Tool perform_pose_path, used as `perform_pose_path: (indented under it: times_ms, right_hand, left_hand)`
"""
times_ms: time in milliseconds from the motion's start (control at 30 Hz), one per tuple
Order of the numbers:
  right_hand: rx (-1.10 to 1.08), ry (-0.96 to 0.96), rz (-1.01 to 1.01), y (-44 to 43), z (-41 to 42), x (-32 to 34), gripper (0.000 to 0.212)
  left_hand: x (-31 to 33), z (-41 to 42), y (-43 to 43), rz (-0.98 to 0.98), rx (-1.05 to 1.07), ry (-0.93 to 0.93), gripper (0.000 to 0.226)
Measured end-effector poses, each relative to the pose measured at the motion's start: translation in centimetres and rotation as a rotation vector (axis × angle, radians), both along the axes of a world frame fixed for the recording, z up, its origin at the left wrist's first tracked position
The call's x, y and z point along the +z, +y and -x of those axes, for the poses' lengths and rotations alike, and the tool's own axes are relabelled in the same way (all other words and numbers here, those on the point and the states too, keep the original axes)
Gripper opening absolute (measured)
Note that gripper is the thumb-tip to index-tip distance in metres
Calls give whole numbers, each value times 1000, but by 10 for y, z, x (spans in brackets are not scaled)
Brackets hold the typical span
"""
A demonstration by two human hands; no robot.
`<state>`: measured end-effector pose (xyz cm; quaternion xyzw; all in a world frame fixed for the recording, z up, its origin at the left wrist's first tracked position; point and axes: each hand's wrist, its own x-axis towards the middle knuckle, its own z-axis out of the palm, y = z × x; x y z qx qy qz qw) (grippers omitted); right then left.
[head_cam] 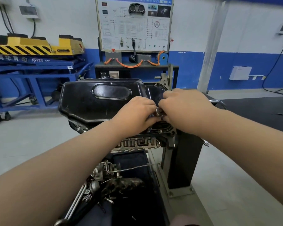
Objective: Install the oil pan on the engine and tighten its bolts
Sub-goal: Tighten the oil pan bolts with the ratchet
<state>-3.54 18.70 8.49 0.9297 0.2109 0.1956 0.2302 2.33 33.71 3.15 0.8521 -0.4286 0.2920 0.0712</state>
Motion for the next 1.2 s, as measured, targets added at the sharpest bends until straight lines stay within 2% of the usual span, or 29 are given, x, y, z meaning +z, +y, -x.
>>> perform_pose_path:
  times_ms: [133,200,267,333,433,533,633,733,833,933,1033,1133,1200]
  right_hand:
    - [4,-5,25,0,-1,2,18]
    - [-16,-8,-70,1,-1,-1,33]
    - [-74,25,-217,6,2,-7,50]
    - [-105,41,-295,10,3,-12,56]
    - [-81,53,-236,7,1,-10,47]
    - [-32,100,-77,2,0,-1,21]
    - [-33,104,56,7,2,1,23]
    - [-42,23,39,7,5,-4,14]
    - [-129,-43,-106,6,13,-15,48]
    - [-182,-48,-250,11,16,-22,56]
    - [-155,-35,-208,9,14,-19,45]
    - [-106,29,-95,6,14,-12,14]
    - [-91,42,-8,6,13,-10,16]
  left_hand:
    - [-3,-8,4,-54,-15,-27,30]
    - [-5,-10,4,-44,10,-31,35]
    - [-8,-11,3,-72,62,-37,30]
    - [-11,-12,3,-119,115,-35,26]
    - [-11,-11,3,-71,124,19,33]
    - [-12,-9,-1,-37,117,29,35]
    - [-15,-10,-3,-16,124,23,38]
    - [-17,-9,-4,15,141,-6,50]
    - [-15,-9,-5,-6,141,1,41]
    - [-13,-8,-1,-44,121,13,32]
    - [-16,-5,0,17,82,60,24]
    - [-23,-3,-3,46,80,48,26]
    - [-27,-5,-3,39,86,35,26]
